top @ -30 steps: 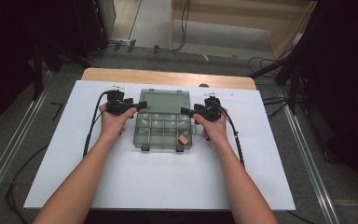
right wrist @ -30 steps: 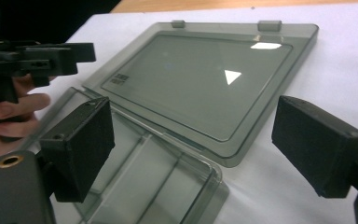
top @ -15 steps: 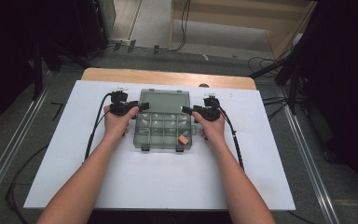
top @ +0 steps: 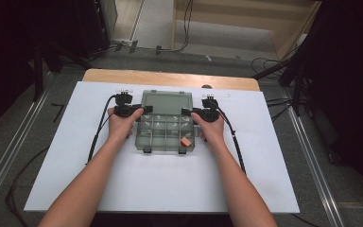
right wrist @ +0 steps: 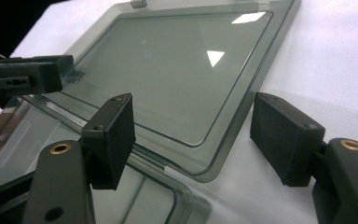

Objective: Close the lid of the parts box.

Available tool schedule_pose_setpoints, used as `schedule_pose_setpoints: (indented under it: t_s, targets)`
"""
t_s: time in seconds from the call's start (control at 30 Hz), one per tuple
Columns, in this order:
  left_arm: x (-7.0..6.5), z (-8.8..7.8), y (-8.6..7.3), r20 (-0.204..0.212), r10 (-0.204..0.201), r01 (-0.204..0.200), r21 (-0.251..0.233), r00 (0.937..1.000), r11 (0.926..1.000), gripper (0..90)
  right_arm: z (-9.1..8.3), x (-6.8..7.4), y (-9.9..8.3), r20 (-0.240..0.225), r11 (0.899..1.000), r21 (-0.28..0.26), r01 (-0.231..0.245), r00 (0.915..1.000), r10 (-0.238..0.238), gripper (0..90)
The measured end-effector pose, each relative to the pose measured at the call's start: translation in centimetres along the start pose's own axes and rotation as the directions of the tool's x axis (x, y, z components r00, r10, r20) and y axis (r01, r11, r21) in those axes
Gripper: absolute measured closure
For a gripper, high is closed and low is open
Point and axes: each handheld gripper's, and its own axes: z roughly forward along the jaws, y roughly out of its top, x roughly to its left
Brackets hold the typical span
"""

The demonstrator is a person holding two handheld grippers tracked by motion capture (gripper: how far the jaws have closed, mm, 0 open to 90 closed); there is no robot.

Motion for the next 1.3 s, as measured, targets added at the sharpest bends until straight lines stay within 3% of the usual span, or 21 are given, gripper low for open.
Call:
schedule_pose_setpoints:
  t_s: [0.1, 0.27, 0.33, 0.4, 0.67, 0.97, 1.3]
  targets:
    - [0.2, 0.0, 0.1, 0.020, -0.027, 0.027, 0.007, 0.9994, 0.9996, 32.6, 0.2, -0.3, 0.0, -0.015, 1.000, 0.007, -0.022, 0.9996, 0.022, 29.3]
    - [0.2, 0.0, 0.1, 0.017, -0.030, 0.030, 0.008, 0.9994, 0.9995, 32.9, 0.2, -0.2, 0.1, -0.008, 1.000, 0.010, -0.029, 0.9995, 0.029, 29.5]
    - [0.1, 0.0, 0.0, 0.021, -0.023, 0.023, 0.006, 0.9995, 0.9997, 39.2, 0.2, -0.2, 0.0, -0.021, 0.999, 0.013, -0.032, 0.9993, 0.032, 34.2]
    - [-0.3, 0.0, 0.0, -0.005, 0.002, -0.002, 0.002, 1.0000, 1.0000, 39.4, 0.3, -0.1, 0.0, -0.028, 0.999, 0.012, -0.039, 0.9989, 0.039, 34.9]
    - [-0.3, -0.4, 0.2, -0.017, 0.017, -0.017, -0.027, 0.9997, 0.9995, 46.5, -0.1, 0.2, -0.1, 0.030, 1.000, -0.015, 0.007, 0.9995, -0.006, 46.8]
    - [-0.3, -1.3, 0.4, -0.021, 0.033, -0.035, -0.078, 0.9992, 0.9964, 60.8, -0.9, 0.5, -0.1, 0.048, 0.997, -0.063, 0.054, 0.9975, -0.051, 57.4]
    - [-0.3, -2.8, 0.2, -0.009, 0.087, -0.088, -0.142, 0.9962, 0.9859, 74.6, -2.0, 1.0, -0.1, 0.079, 0.987, -0.103, 0.124, 0.9901, -0.116, 69.5]
